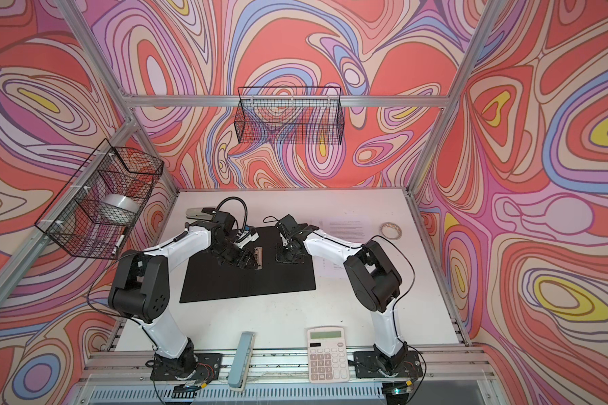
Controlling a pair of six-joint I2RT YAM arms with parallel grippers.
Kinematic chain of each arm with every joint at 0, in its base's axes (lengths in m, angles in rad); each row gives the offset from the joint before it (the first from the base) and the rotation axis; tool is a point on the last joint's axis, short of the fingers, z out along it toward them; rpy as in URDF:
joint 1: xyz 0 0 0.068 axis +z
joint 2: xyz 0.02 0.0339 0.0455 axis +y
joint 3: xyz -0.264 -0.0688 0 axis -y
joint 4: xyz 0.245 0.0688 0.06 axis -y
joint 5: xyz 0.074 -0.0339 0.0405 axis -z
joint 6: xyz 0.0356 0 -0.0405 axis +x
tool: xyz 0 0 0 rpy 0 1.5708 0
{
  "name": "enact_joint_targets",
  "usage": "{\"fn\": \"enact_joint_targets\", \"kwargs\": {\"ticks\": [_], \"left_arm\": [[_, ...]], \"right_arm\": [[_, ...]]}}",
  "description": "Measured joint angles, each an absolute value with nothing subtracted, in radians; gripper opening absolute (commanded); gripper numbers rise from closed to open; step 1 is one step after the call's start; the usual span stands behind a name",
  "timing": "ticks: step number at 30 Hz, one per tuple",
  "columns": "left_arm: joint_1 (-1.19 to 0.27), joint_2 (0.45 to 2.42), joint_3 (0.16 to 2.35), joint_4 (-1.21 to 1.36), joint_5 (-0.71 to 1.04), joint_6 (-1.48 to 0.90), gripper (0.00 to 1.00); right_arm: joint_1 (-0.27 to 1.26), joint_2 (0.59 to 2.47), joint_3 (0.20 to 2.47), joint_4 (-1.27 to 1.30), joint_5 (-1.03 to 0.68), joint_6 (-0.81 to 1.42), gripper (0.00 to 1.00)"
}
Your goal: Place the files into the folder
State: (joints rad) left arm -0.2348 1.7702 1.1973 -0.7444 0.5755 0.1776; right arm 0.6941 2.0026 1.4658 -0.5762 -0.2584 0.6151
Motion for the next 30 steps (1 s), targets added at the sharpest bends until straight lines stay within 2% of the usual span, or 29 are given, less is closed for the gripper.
{"fn": "enact_joint_targets", "kwargs": {"ticks": [21,30], "left_arm": [[-0.235,1.813,1.252,-0.664,0.563,0.047,0.54],[-0.235,1.837,1.275,-0.653,0.537,-0.001,0.54]], "right_arm": [[0.694,2.013,1.452,-0.561,-0.263,0.615,0.28],[0.694,2.013,1.451,-0.551,-0.267,0.616,0.28]]}}
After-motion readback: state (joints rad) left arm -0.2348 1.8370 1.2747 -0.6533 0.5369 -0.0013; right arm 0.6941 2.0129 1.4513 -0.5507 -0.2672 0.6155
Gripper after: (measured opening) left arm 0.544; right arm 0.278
